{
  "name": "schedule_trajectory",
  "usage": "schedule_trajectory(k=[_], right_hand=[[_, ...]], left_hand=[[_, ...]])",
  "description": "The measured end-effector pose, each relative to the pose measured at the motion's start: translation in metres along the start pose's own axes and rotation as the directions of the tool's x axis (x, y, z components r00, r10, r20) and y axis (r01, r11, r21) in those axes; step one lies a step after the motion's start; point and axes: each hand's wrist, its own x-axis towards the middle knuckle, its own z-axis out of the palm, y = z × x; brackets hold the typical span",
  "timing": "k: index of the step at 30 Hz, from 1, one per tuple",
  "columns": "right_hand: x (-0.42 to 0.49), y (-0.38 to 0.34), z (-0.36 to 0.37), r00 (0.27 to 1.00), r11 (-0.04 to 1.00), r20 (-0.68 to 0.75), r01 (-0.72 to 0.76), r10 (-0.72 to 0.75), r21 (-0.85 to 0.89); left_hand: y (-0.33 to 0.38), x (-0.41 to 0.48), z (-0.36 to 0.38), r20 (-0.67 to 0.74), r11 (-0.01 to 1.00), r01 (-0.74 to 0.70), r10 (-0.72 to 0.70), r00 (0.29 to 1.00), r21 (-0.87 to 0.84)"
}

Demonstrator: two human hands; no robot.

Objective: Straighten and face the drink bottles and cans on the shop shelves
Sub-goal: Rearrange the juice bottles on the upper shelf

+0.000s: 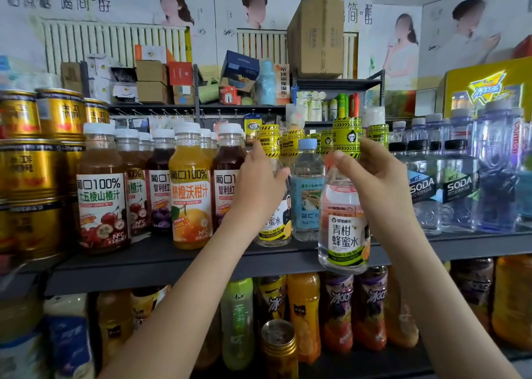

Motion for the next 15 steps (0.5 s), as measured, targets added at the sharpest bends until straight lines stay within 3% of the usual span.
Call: schedule_trajectory(k=[5, 9, 11, 13, 15], right_hand=[[-0.001, -0.003, 0.007, 1.000, 0.998, 0.010, -0.009, 0.009, 0.064], [-0.004, -0.007, 0.018, 0.999, 0.992, 0.019, -0.046, 0.044, 0.118], [-0.008, -0.006, 0.024, 0.996, 0.987, 0.040, -0.084, 0.079, 0.140], [-0.010, -0.007, 0.031, 0.993, 0.980, 0.065, -0.110, 0.100, 0.166], [-0.010, -0.008, 0.037, 0.993, 0.976, 0.059, -0.115, 0.105, 0.187]], left_hand=[[-0.009, -0.022, -0.007, 0.087, 0.991, -0.056, 0.045, 0.995, 0.125], [-0.011, -0.030, -0.007, 0.046, 0.990, -0.087, 0.082, 0.996, 0.109], [-0.012, -0.035, -0.009, -0.033, 0.993, -0.114, 0.116, 0.993, 0.042], [-0.009, -0.043, -0.016, -0.109, 0.980, -0.151, 0.137, 0.985, -0.131], [-0.005, -0.050, -0.026, 0.021, 0.935, -0.125, 0.140, 0.990, -0.333]])
